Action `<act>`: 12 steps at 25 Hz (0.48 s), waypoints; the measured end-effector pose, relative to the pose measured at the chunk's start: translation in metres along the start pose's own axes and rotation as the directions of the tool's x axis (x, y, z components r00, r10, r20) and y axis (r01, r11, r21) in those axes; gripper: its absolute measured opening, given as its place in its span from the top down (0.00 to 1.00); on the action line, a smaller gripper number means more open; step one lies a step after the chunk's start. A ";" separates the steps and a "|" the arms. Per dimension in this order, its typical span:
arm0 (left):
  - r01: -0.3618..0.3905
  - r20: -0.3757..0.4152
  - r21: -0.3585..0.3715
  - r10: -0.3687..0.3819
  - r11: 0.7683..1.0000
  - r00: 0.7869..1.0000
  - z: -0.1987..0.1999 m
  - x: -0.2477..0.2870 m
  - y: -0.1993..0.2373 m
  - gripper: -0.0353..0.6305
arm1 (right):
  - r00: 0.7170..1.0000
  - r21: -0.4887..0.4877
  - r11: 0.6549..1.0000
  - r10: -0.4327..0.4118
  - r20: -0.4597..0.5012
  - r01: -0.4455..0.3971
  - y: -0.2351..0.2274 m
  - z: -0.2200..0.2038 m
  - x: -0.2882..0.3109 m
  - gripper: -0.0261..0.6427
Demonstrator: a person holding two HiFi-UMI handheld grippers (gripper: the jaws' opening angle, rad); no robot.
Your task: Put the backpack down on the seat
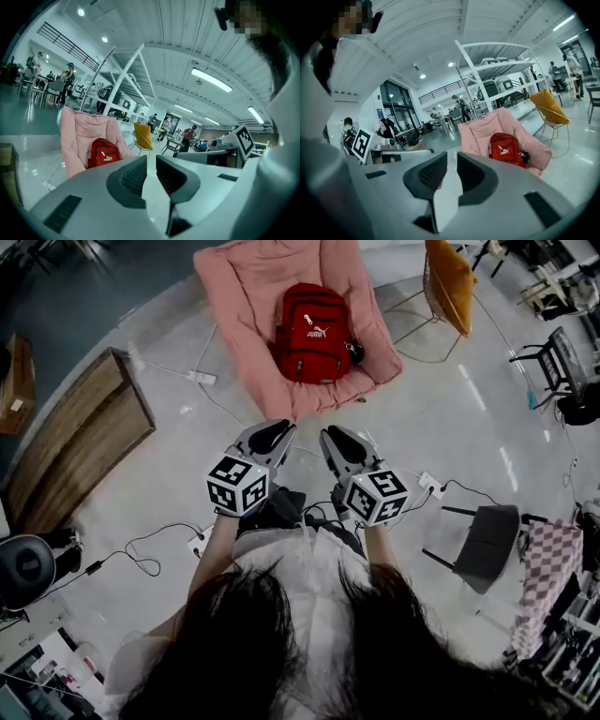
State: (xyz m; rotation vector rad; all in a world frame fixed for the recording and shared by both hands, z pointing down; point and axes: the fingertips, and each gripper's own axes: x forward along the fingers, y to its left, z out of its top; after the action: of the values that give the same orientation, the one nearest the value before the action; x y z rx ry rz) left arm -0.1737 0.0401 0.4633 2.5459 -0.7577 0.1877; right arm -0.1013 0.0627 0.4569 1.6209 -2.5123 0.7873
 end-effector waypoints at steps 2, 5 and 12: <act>-0.006 0.010 -0.007 0.006 1.000 1.000 -0.001 -0.002 -0.010 0.84 | 1.000 -0.012 1.000 0.008 -0.009 -0.008 0.002 -0.003 -0.011 0.85; -0.010 0.023 -0.018 0.010 1.000 1.000 -0.006 -0.004 -0.029 0.84 | 1.000 -0.024 0.999 0.021 -0.013 -0.022 0.006 -0.009 -0.031 0.85; -0.010 0.028 -0.048 0.012 0.999 1.000 -0.031 -0.013 -0.078 0.84 | 0.999 -0.050 0.998 0.048 -0.018 -0.049 0.014 -0.029 -0.079 0.85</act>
State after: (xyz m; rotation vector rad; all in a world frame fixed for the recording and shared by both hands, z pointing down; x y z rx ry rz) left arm -0.1419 0.1183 0.4557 2.5044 -0.7779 0.1351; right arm -0.0846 0.1467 0.4522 1.5375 -2.5471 0.7324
